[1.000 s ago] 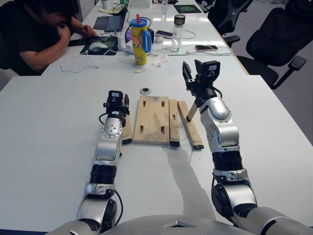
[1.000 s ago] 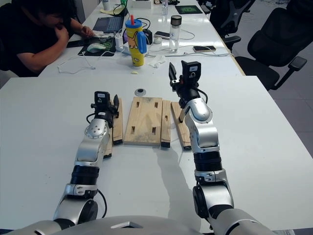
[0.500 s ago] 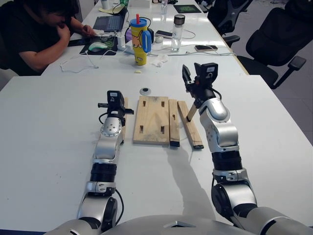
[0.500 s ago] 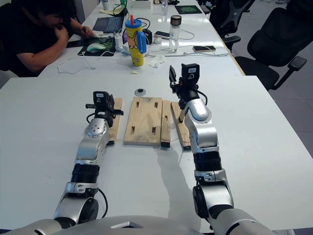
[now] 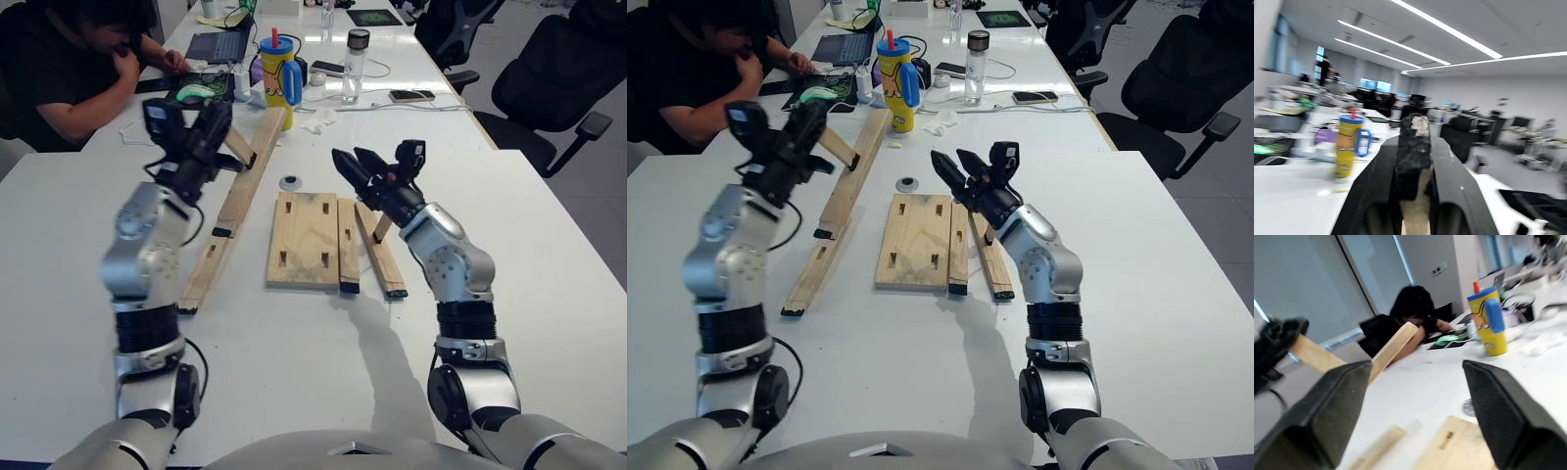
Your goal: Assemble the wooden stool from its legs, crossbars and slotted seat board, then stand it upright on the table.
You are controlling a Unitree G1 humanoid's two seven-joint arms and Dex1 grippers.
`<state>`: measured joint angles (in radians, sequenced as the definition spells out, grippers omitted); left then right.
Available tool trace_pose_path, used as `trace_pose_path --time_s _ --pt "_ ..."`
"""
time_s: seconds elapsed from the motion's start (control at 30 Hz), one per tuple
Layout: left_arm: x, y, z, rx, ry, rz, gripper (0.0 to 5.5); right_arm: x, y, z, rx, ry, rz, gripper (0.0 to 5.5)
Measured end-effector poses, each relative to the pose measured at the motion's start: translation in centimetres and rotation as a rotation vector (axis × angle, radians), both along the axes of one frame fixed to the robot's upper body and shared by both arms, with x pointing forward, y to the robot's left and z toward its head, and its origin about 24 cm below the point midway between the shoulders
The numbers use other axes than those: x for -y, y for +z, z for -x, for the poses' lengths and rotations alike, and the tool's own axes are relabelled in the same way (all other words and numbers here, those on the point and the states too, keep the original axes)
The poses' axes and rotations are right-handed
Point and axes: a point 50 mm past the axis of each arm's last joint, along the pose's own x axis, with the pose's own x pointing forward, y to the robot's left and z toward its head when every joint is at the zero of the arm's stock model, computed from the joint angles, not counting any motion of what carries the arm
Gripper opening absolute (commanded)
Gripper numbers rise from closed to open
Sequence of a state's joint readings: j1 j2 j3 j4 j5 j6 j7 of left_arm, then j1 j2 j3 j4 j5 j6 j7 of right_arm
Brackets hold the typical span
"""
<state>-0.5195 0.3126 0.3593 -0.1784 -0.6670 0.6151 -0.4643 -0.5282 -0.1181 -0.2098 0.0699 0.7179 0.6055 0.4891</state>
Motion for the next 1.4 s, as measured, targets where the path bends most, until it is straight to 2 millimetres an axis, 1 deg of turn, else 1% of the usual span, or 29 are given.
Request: trace_pose_path --time_s 0.07,0.13,0.2,0.23,0.33,0.5,0.6,0.7,0.77,0.87,0.93,1.03,1.2,1.23,1.33,1.4 --pt "-0.4 0.9 0.5 -0.007 -0.148 0.061 0.42 0.1 -0.2 0.3 -0.054 0.080 -0.065 4.41" --pt "0.0 2.4 1.1 0.001 -0.316 0.099 0.42 -0.2 -0.2 1.0 -0.111 0.215 -0.155 4.76" --pt "0.6 3.6 1.6 0.015 -0.426 0.124 0.42 -0.3 -0.1 1.6 -0.144 0.311 -0.219 5.06" --pt "0.8 3.8 1.8 0.012 -0.468 0.136 0.42 -0.4 0.0 1.9 -0.155 0.350 -0.252 5.20" --pt "1.2 3.8 2.2 -0.022 -0.549 0.159 0.42 -0.3 0.5 2.5 -0.171 0.433 -0.326 5.23" --pt "1.5 4.1 2.7 -0.015 -0.620 0.193 0.42 -0.2 1.7 3.6 -0.154 0.525 -0.403 5.23" --pt "1.7 4.2 2.8 -0.011 -0.652 0.209 0.42 0.0 1.8 4.4 -0.145 0.556 -0.419 5.23" --pt "1.7 3.5 2.2 -0.080 -0.620 0.212 0.42 -0.3 2.5 5.1 -0.110 0.615 -0.401 5.23" --pt "1.5 3.3 2.1 -0.094 -0.613 0.226 0.42 -0.3 2.4 5.2 -0.110 0.628 -0.380 5.23" --pt "1.4 3.4 2.1 -0.099 -0.615 0.235 0.42 0.5 2.4 5.1 -0.103 0.607 -0.348 5.23" --pt "1.5 3.4 2.1 -0.104 -0.622 0.238 0.42 1.0 2.6 5.1 -0.091 0.600 -0.361 5.23" --pt "1.6 3.4 2.2 -0.109 -0.636 0.242 0.42 0.9 2.7 4.9 -0.085 0.594 -0.363 5.23" --pt "2.3 3.1 2.5 -0.137 -0.678 0.230 0.42 0.6 2.7 4.8 -0.081 0.597 -0.374 5.23" --pt "2.4 3.1 2.5 -0.142 -0.686 0.229 0.42 0.5 2.7 4.8 -0.082 0.598 -0.373 5.05" --pt "2.6 2.9 2.6 -0.156 -0.702 0.227 0.42 0.4 2.7 4.8 -0.078 0.598 -0.374 4.72" --pt "2.7 2.9 2.7 -0.159 -0.707 0.217 0.42 0.3 2.7 4.8 -0.079 0.603 -0.371 4.37"
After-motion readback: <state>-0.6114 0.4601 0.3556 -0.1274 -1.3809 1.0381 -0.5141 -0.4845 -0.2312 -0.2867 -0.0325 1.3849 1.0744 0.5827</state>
